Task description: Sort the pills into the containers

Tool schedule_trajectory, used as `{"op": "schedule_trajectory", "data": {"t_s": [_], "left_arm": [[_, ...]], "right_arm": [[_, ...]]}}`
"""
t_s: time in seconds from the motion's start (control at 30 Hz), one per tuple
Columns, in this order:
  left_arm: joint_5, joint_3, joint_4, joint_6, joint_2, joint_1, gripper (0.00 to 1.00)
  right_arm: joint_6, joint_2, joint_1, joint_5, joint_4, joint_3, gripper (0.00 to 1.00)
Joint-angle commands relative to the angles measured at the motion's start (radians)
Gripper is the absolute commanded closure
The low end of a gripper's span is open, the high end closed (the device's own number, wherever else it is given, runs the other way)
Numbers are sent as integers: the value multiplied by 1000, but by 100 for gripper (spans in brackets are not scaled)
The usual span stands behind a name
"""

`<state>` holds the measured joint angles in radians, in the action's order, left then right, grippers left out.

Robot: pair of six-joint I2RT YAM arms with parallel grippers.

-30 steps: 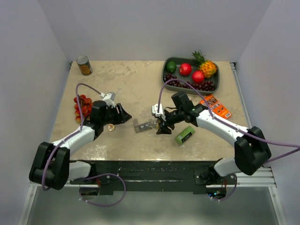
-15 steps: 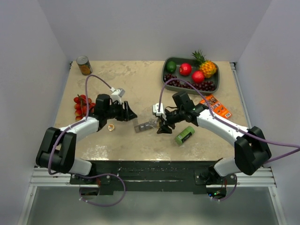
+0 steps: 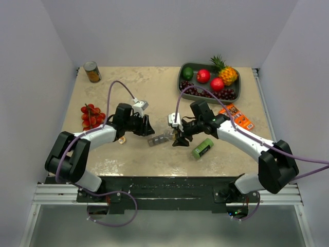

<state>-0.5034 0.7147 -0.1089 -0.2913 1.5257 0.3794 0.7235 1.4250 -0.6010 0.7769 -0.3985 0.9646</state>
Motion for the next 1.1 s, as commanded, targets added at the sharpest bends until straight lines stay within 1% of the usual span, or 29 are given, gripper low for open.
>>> {"op": "schedule_trajectory", "data": {"t_s": [0.0,0.03,0.1,0.17,0.23,0.3,0.37,0.4,0.47,0.7,0.93,1.07], "left_arm": [[54,37,18,49,11,13,56],[66,40,24,52,13,18,57],[75,45,40,44,16,21,65],[89,46,57,37,10,26,68],[107,39,64,27,-1,30,74],[118,20,71,9,-22,32,80],[129,5,66,-9,-48,35,84],[132,-9,66,-14,-56,36,88],[146,-23,66,-40,-87,38,92],[151,-92,38,-86,-173,59,92],[62,-127,6,-60,-162,67,90],[48,-139,5,-40,-167,88,90]], "right_arm": [[14,-38,6,30,17,3,99],[14,-40,6,30,18,3,99],[14,-38,6,30,18,2,99],[14,-40,6,30,18,2,99],[14,-41,7,30,18,2,99],[14,-40,7,32,20,2,99],[14,-38,7,30,20,2,99],[14,-38,9,32,20,0,99],[14,-38,9,32,20,0,99],[13,-32,7,33,23,-3,99],[22,-24,9,25,23,-10,99],[40,-9,7,24,13,-13,99]]}}
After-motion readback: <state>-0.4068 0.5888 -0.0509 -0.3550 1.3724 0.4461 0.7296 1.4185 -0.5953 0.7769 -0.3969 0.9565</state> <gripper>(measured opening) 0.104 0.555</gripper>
